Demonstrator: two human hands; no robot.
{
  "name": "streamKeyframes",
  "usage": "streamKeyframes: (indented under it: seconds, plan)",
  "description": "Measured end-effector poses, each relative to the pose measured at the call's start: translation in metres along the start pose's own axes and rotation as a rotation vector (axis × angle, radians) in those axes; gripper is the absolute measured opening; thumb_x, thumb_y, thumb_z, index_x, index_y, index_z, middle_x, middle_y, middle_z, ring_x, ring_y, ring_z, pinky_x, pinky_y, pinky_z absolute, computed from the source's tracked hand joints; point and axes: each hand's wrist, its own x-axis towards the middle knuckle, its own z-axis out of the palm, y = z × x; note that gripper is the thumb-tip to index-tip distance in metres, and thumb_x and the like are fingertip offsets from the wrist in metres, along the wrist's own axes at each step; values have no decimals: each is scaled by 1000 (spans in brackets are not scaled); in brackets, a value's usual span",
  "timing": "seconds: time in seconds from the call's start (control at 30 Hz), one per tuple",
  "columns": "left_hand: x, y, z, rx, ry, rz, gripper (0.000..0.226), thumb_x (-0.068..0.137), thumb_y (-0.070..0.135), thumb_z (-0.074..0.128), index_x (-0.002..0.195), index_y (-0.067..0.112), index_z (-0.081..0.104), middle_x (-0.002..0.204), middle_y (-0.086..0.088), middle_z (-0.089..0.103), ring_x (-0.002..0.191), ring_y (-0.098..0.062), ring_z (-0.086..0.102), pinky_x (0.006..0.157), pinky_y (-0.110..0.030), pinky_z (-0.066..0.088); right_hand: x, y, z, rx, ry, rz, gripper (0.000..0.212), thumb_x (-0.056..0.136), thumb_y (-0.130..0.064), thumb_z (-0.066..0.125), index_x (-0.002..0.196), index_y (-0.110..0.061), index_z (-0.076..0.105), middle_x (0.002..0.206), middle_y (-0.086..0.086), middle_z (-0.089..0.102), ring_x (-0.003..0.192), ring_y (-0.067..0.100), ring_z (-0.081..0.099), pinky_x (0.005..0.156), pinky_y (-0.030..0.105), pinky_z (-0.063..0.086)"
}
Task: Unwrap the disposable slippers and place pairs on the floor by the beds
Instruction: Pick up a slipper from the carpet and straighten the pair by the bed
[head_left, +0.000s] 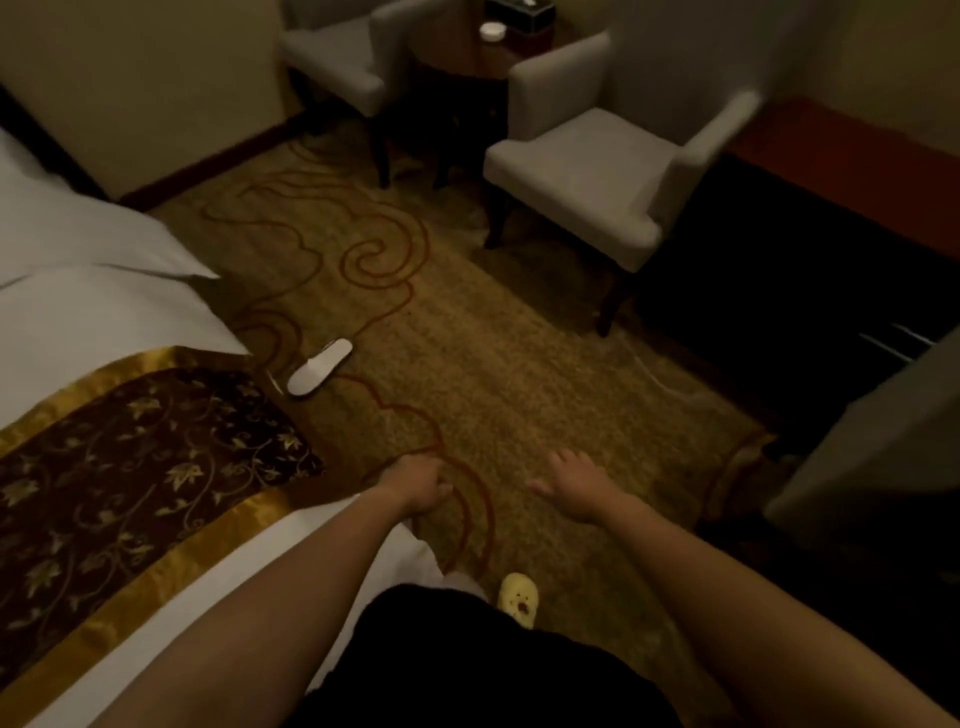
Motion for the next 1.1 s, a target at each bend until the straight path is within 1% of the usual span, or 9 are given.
streamKeyframes:
  seconds: [0.1, 0.2, 0.3, 0.53, 0.63, 0.8, 0.9, 0.97, 1.1]
  plan:
    - [19, -10, -24, -28, -35, -62, 47, 94, 38, 44, 139, 23, 43, 142, -9, 48, 130, -32, 43, 108, -47, 38, 32, 3, -36, -24, -27, -45, 66, 91, -57, 33, 141, -13, 28, 146, 16, 33, 132, 36, 32, 108, 47, 30]
    - [43, -23, -44, -30, -90, -137, 46, 94, 39, 43, 137, 23, 45, 140, -11, 48, 129, -34, 42, 108, -49, 37, 66, -1, -65, -70, -64, -84, 70, 91, -59, 33, 144, -15, 23, 150, 15, 29, 135, 35, 28, 110, 47, 28]
    - [72, -31, -65, -44, -90, -188, 43, 94, 38, 41, 130, 17, 50, 137, -13, 49, 127, -34, 42, 105, -47, 40, 102, -9, -92, -82, -109, -127, 70, 91, -59, 33, 145, -15, 21, 152, 14, 26, 137, 34, 25, 111, 48, 25]
    - [164, -63, -124, -105, -79, -220, 51, 95, 39, 40, 139, 12, 40, 146, -15, 41, 133, -33, 39, 111, -40, 35, 211, -34, -175, -206, -130, -204, 70, 92, -58, 32, 146, -15, 19, 154, 12, 23, 139, 32, 23, 111, 47, 24]
    - [200, -85, -164, -148, -73, -227, 51, 96, 36, 41, 139, 10, 41, 147, -16, 40, 135, -32, 38, 113, -37, 32, 261, -51, -219, -259, -146, -209, 70, 92, -57, 32, 146, -14, 19, 154, 13, 23, 139, 33, 23, 111, 47, 24]
    - [243, -139, -232, -293, 42, -306, 45, 95, 35, 40, 133, 13, 49, 141, -14, 48, 129, -32, 44, 106, -38, 38, 345, -108, -283, -363, -142, -298, 67, 93, -54, 33, 144, -12, 23, 151, 14, 27, 137, 33, 26, 110, 47, 27]
    - [246, -170, -255, -351, 56, -351, 44, 94, 37, 40, 129, 13, 50, 139, -15, 49, 126, -33, 47, 106, -41, 40, 383, -158, -303, -367, -142, -371, 68, 92, -55, 34, 142, -10, 25, 149, 16, 30, 135, 35, 29, 110, 46, 28]
    - [249, -192, -269, -411, 63, -406, 46, 93, 41, 41, 130, 16, 50, 139, -14, 47, 127, -33, 46, 107, -44, 40, 408, -192, -315, -380, -166, -426, 70, 92, -56, 34, 144, -11, 22, 150, 16, 28, 137, 35, 27, 111, 46, 25]
    - [259, -229, -292, -519, 78, -528, 41, 94, 35, 40, 127, 15, 51, 137, -12, 49, 125, -30, 46, 105, -46, 41, 462, -250, -333, -442, -214, -538, 68, 92, -55, 36, 144, -12, 23, 150, 15, 29, 137, 35, 25, 113, 46, 24]
